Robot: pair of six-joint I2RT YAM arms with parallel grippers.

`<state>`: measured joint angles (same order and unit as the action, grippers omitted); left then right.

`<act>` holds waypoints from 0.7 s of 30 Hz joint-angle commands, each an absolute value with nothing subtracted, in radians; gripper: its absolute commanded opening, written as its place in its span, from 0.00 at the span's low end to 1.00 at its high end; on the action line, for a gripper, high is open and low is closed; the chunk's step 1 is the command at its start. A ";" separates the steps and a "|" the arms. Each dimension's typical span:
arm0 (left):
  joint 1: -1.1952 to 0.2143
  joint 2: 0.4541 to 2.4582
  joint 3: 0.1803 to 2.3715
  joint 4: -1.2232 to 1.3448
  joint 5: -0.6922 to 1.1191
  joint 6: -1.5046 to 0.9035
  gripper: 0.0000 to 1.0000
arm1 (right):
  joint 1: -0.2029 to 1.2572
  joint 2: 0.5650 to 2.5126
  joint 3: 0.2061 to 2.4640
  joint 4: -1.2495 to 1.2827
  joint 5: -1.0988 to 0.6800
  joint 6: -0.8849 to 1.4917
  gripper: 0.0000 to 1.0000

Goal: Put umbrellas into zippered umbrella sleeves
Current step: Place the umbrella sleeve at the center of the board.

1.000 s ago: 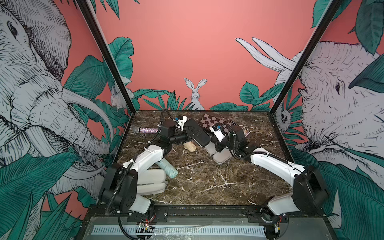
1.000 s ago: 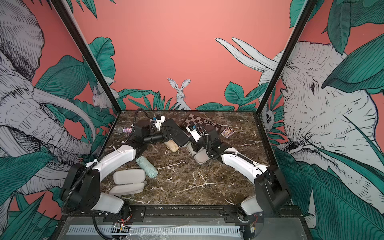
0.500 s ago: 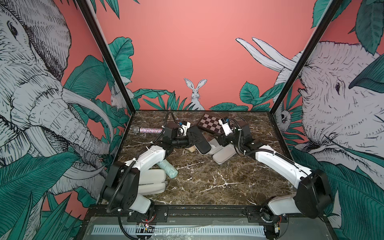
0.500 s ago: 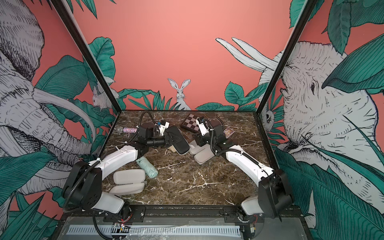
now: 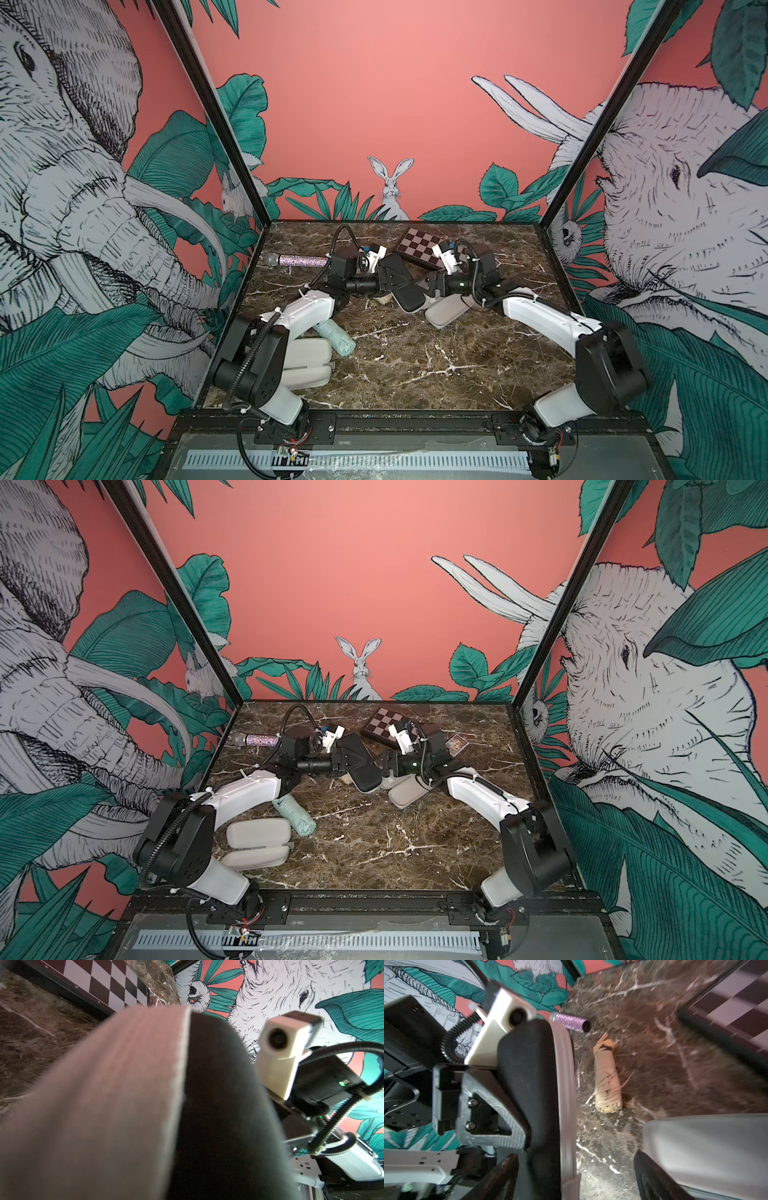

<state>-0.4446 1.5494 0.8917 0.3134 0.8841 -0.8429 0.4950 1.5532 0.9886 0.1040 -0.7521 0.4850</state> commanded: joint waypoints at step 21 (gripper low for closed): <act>-0.359 1.409 0.829 0.363 0.645 -0.863 0.64 | 0.597 1.562 0.715 0.655 -0.617 1.020 0.15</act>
<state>-0.4042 1.5307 0.8406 0.3527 0.7311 -0.8898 0.5663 1.6165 0.7609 0.6529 -0.7475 0.9211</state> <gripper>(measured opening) 0.636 0.354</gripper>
